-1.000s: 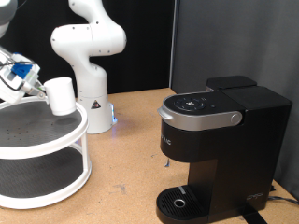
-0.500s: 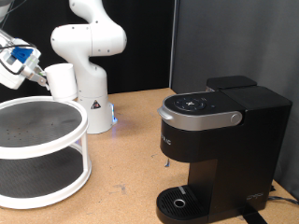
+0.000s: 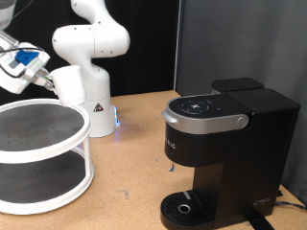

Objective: Make a cup of coffee with the keurig machine

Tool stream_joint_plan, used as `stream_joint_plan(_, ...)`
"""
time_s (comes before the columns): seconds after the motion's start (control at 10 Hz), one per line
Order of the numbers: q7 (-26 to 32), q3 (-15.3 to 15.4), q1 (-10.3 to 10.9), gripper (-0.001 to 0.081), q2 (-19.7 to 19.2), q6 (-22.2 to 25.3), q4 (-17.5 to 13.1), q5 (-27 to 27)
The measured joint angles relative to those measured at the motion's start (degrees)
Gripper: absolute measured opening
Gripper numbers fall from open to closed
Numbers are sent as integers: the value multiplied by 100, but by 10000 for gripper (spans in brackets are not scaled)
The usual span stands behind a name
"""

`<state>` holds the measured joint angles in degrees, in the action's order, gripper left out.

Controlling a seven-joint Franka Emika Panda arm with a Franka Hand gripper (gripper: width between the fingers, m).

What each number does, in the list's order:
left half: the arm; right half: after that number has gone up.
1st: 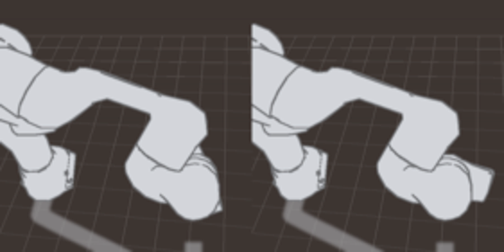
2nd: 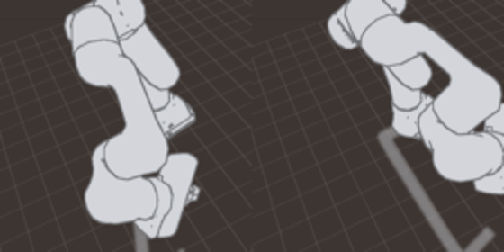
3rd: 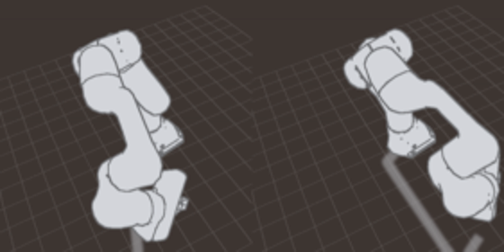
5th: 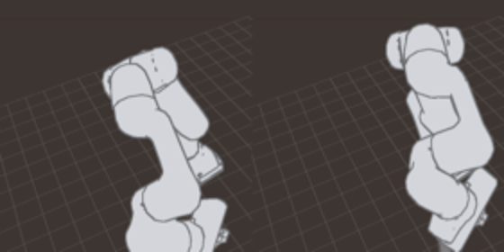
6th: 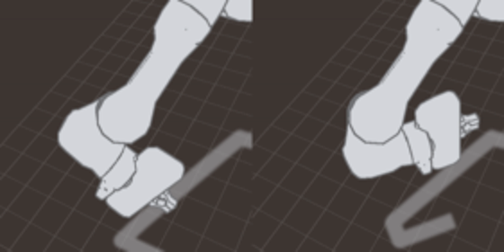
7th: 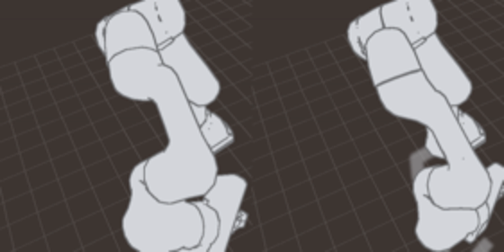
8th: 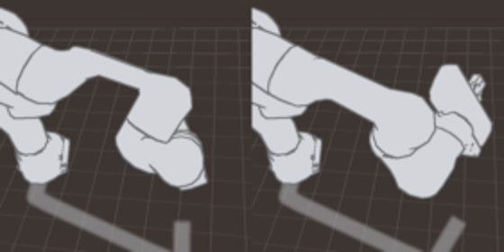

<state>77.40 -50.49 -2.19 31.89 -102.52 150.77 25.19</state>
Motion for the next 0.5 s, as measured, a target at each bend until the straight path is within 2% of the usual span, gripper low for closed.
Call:
stream_joint_plan(0.3, -154, 317, 266, 72, -35, -739, 197, 488)
stream_joint_plan(0.5, -355, 491, 534, 72, -179, -959, 220, 610)
